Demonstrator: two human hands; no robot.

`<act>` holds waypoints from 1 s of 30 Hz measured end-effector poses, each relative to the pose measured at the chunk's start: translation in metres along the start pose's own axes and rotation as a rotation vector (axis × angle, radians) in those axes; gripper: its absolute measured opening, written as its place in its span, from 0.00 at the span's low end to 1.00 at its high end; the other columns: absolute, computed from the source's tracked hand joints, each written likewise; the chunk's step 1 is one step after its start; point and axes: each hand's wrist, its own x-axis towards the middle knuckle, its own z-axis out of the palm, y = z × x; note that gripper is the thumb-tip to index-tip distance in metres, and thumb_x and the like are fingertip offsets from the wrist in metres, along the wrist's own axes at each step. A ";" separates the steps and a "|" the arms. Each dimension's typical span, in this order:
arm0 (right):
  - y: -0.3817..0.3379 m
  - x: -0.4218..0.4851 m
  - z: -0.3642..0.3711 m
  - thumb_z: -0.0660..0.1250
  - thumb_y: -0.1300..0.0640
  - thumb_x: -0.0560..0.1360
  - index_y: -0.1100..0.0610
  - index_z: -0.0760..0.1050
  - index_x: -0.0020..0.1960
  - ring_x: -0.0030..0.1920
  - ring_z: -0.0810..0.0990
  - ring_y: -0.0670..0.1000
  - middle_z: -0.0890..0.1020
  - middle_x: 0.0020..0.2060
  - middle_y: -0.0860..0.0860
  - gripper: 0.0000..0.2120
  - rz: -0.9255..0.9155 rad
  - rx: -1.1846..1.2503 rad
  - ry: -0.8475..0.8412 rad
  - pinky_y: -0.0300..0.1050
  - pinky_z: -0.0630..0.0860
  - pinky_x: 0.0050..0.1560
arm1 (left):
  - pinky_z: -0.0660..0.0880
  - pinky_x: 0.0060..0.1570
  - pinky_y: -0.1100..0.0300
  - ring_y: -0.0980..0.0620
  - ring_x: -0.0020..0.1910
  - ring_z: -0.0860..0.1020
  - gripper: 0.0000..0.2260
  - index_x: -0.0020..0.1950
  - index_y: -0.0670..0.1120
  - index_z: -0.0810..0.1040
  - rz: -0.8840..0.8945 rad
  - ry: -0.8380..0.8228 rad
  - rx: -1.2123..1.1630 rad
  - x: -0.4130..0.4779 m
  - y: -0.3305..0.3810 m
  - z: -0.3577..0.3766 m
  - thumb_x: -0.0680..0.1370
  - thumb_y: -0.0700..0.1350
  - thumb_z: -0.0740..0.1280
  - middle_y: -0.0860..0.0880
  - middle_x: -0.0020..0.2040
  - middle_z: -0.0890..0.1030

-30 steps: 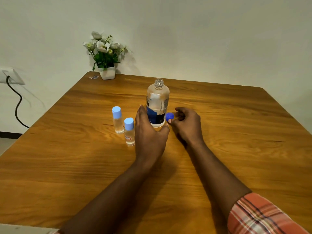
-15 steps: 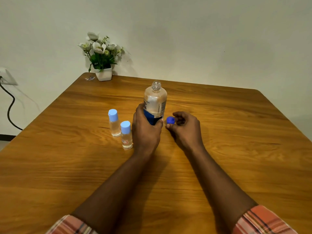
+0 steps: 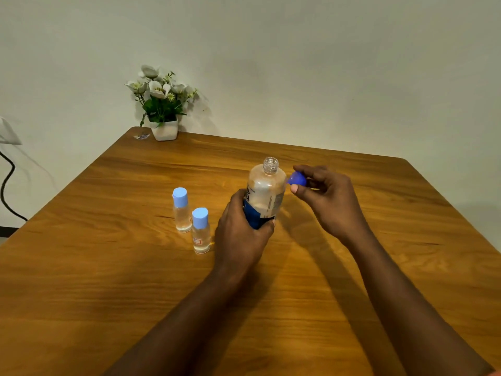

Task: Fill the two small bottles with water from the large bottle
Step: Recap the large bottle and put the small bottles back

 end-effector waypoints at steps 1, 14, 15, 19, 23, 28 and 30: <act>-0.005 0.002 -0.004 0.71 0.59 0.74 0.53 0.77 0.64 0.53 0.78 0.41 0.80 0.54 0.47 0.19 -0.024 -0.029 -0.031 0.31 0.74 0.50 | 0.75 0.57 0.58 0.54 0.61 0.74 0.33 0.70 0.51 0.66 0.003 -0.010 0.005 -0.001 0.000 0.000 0.68 0.47 0.76 0.53 0.64 0.75; -0.049 0.022 -0.017 0.73 0.60 0.72 0.52 0.80 0.57 0.47 0.81 0.42 0.82 0.48 0.43 0.14 -0.132 -0.119 -0.177 0.34 0.79 0.47 | 0.67 0.46 0.74 0.61 0.56 0.72 0.32 0.69 0.53 0.66 0.023 -0.049 -0.002 0.000 -0.006 0.000 0.68 0.48 0.76 0.56 0.62 0.75; -0.052 0.024 -0.018 0.72 0.60 0.73 0.53 0.80 0.58 0.48 0.81 0.41 0.82 0.48 0.43 0.15 -0.143 -0.141 -0.187 0.34 0.78 0.48 | 0.66 0.45 0.75 0.61 0.56 0.71 0.32 0.69 0.53 0.66 0.024 -0.049 -0.003 0.000 -0.006 0.000 0.68 0.48 0.76 0.57 0.62 0.75; -0.063 0.033 -0.022 0.68 0.60 0.76 0.53 0.78 0.62 0.52 0.78 0.39 0.80 0.52 0.44 0.15 -0.203 -0.253 -0.274 0.29 0.74 0.49 | 0.65 0.44 0.76 0.63 0.54 0.71 0.32 0.68 0.55 0.66 0.030 -0.052 -0.009 0.000 -0.006 0.000 0.68 0.49 0.76 0.62 0.57 0.72; -0.074 0.040 -0.020 0.66 0.62 0.77 0.55 0.78 0.63 0.54 0.78 0.43 0.80 0.55 0.46 0.15 -0.238 -0.346 -0.388 0.36 0.74 0.54 | 0.67 0.46 0.74 0.63 0.54 0.71 0.31 0.67 0.55 0.66 0.040 -0.064 -0.005 0.001 -0.007 -0.001 0.68 0.48 0.76 0.62 0.58 0.73; -0.081 0.049 -0.016 0.67 0.60 0.77 0.55 0.79 0.62 0.49 0.77 0.39 0.80 0.53 0.45 0.14 -0.226 -0.419 -0.457 0.31 0.70 0.48 | 0.72 0.54 0.64 0.59 0.58 0.73 0.32 0.69 0.54 0.66 0.037 -0.059 0.000 0.000 -0.007 -0.002 0.68 0.49 0.76 0.57 0.62 0.75; -0.083 0.052 -0.015 0.69 0.59 0.75 0.55 0.79 0.61 0.46 0.76 0.36 0.81 0.53 0.45 0.14 -0.215 -0.452 -0.445 0.29 0.69 0.46 | 0.73 0.55 0.63 0.59 0.58 0.73 0.32 0.68 0.55 0.65 0.034 -0.058 0.004 0.000 -0.007 -0.002 0.68 0.49 0.76 0.57 0.62 0.75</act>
